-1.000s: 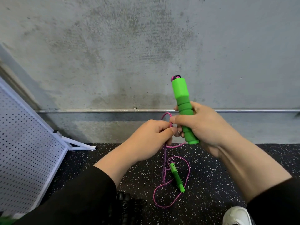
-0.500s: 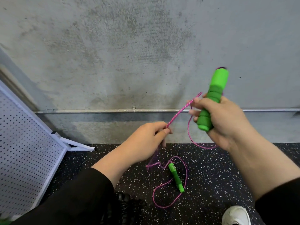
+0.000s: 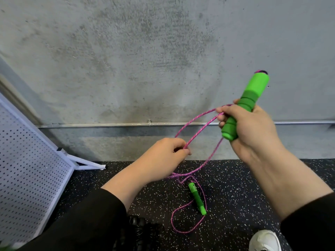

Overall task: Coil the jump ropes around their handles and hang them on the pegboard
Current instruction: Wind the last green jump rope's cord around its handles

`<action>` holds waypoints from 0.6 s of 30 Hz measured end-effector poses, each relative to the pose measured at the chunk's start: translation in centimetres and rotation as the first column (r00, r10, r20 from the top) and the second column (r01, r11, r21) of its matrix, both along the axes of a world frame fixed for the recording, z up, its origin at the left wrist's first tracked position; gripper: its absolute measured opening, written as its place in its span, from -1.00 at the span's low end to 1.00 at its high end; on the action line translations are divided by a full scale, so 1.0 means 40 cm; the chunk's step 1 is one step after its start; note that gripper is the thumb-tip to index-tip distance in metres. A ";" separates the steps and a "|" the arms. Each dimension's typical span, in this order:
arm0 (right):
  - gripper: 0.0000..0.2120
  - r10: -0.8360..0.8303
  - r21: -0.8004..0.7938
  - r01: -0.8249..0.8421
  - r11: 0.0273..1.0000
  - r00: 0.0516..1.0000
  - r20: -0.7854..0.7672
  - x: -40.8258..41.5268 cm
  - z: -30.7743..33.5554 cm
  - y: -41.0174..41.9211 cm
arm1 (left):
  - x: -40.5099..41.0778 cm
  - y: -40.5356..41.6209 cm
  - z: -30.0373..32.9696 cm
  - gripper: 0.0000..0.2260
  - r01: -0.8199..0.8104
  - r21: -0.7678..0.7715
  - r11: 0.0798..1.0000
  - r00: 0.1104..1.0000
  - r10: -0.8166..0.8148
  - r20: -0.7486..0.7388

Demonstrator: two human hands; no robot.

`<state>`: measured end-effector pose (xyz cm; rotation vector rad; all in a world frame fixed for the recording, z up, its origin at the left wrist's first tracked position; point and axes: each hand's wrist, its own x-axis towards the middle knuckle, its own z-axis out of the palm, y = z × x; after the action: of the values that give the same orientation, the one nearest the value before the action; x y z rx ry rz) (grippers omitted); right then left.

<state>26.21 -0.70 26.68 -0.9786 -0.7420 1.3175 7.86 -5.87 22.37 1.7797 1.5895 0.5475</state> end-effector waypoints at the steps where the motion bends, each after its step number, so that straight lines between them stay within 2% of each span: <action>1: -0.71 -0.030 -0.001 0.030 1.000 0.999 -0.034 0.010 0.002 0.007 | -0.007 0.000 -0.004 -0.83 -0.001 -0.019 1.000 1.000 0.000 -0.022; 3: -0.75 -0.052 -0.007 0.052 0.999 0.995 -0.089 0.024 0.004 0.016 | -0.017 -0.002 -0.010 -0.80 0.004 -0.044 0.999 0.998 -0.007 -0.068; 5: -0.79 -0.012 -0.029 0.009 1.000 0.995 -0.096 0.022 0.002 0.015 | -0.020 -0.002 -0.014 -0.80 0.002 -0.032 0.999 0.999 -0.004 -0.054; 12: -0.74 0.297 -0.117 -0.293 0.949 0.955 0.016 -0.081 -0.037 -0.051 | -0.008 -0.006 0.008 -0.82 -0.056 0.069 0.996 0.980 0.041 0.197; 15: -0.73 0.272 -0.088 -0.266 0.960 0.960 0.065 -0.097 -0.032 -0.056 | -0.013 -0.005 0.016 -0.80 -0.073 0.061 0.995 0.973 0.058 0.224; 18: -0.69 0.165 -0.058 -0.164 0.985 0.986 0.009 -0.077 -0.016 -0.033 | -0.025 -0.003 0.012 -0.79 -0.064 0.009 0.998 0.980 0.061 0.191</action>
<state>23.13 -2.01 26.05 -0.9897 -0.8135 1.4839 6.86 -5.99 22.84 1.6393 1.5153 0.7392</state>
